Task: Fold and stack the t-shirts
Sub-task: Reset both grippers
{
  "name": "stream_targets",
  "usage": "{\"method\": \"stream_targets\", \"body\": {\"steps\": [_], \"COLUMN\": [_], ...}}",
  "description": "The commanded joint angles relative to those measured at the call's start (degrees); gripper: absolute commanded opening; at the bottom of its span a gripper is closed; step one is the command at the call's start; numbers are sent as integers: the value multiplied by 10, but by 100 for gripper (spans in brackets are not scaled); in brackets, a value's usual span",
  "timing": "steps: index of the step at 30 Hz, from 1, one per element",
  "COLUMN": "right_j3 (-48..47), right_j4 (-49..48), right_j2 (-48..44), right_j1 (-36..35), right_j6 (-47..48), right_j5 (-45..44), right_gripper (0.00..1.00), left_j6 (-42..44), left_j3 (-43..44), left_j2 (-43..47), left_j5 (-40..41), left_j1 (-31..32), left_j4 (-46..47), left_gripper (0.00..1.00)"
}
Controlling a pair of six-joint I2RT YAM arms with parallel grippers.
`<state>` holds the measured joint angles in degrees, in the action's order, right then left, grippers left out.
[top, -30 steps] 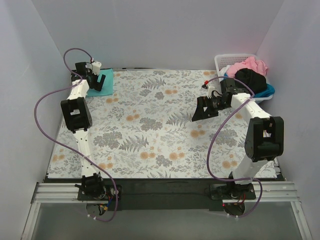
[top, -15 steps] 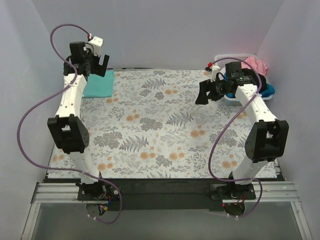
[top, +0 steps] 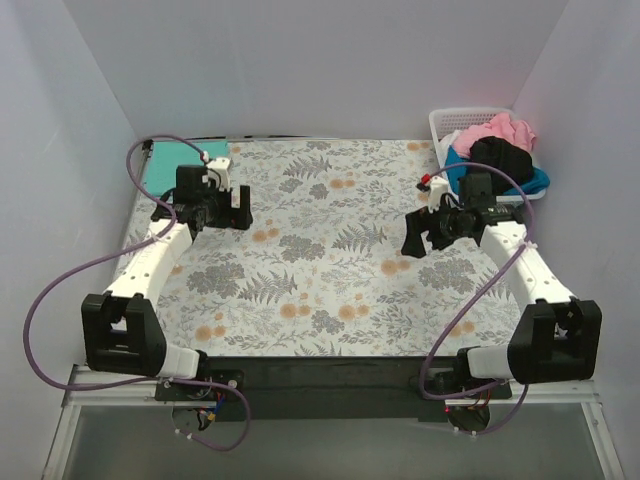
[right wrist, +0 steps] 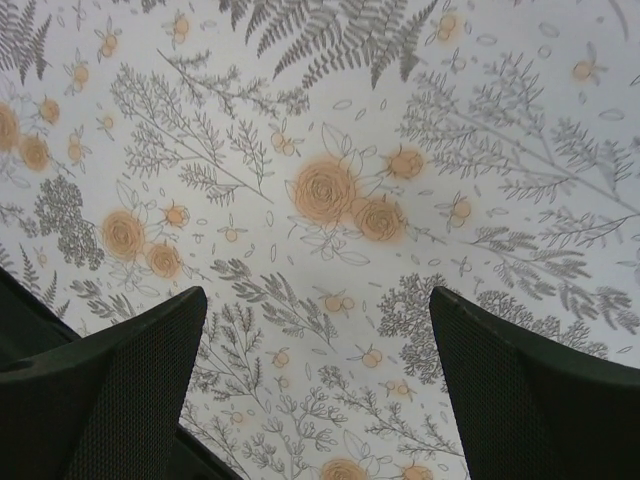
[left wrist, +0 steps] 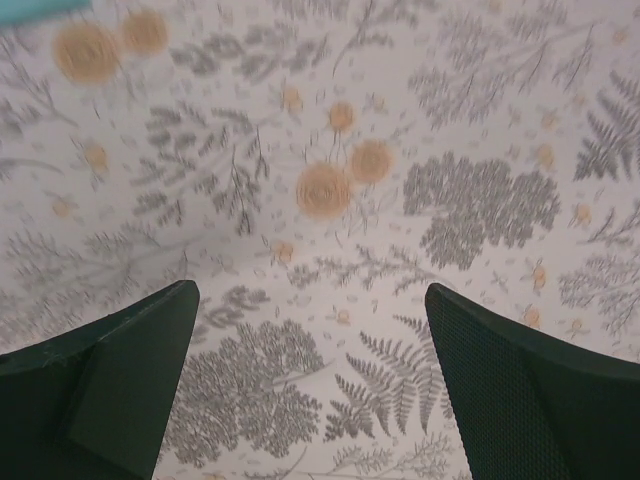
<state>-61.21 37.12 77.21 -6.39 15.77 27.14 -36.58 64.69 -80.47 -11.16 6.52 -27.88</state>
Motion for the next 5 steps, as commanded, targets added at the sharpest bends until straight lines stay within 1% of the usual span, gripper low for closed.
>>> {"method": "stream_targets", "body": {"steps": [1,2,5], "right_j3": [64,74,72], "right_j4": [-53,-55,-56], "right_j2": [-39,-45,-62], "right_j1": [2,2,2], "right_j6": [8,8,3], "right_j5": [-9,-10,-17], "right_gripper": [98,98,98], "left_j6": [-14,-14,-13], "left_j3": [-56,-76,-72], "left_j2": [76,84,92], "left_j5": [0,-4,4], "left_j1": [-1,-1,-2], "left_j4": [20,23,13], "left_gripper": [97,97,97]}}
